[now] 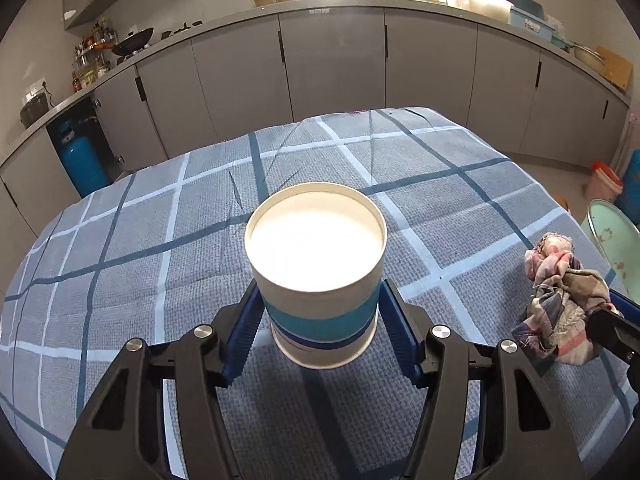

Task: Collect trash
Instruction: 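Grasp the patterned rag with the right tool while the left grasps the paper cup, then carry the rag and paper cup over the green basin, then open both tools to drop the rag and paper cup into the basin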

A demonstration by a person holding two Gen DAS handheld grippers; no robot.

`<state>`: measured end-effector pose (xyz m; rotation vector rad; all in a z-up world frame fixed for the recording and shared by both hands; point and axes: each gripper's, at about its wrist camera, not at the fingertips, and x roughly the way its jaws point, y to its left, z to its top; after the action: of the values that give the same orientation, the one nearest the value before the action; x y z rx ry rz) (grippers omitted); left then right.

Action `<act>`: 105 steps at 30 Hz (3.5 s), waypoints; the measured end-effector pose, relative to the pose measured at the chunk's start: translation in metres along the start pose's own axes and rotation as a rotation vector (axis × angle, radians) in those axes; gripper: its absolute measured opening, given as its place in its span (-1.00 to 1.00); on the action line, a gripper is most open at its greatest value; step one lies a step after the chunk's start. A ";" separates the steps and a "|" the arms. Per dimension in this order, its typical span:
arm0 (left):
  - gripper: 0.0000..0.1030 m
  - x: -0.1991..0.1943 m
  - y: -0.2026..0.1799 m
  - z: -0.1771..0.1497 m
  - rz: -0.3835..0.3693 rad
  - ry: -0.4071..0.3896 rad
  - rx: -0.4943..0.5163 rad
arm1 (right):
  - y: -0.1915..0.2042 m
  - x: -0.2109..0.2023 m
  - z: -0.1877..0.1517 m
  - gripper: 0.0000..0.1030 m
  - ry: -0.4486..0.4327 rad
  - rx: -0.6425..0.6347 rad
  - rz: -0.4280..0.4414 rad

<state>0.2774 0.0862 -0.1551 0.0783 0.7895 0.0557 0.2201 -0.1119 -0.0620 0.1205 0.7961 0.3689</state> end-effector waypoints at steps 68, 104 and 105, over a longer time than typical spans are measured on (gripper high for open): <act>0.13 -0.116 -0.242 0.052 -0.325 -0.225 0.352 | -0.175 -0.165 0.004 -0.74 -0.314 0.227 -0.283; 0.68 -0.063 -0.303 0.050 -0.370 -0.165 0.417 | -0.244 -0.121 0.013 -0.21 -0.275 0.301 -0.314; 0.76 -0.064 -0.300 0.048 -0.368 -0.167 0.415 | -0.243 -0.122 0.011 -0.17 -0.277 0.305 -0.317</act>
<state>0.2732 -0.2200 -0.1037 0.3247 0.6285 -0.4597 0.2173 -0.3823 -0.0308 0.3194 0.5800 -0.0719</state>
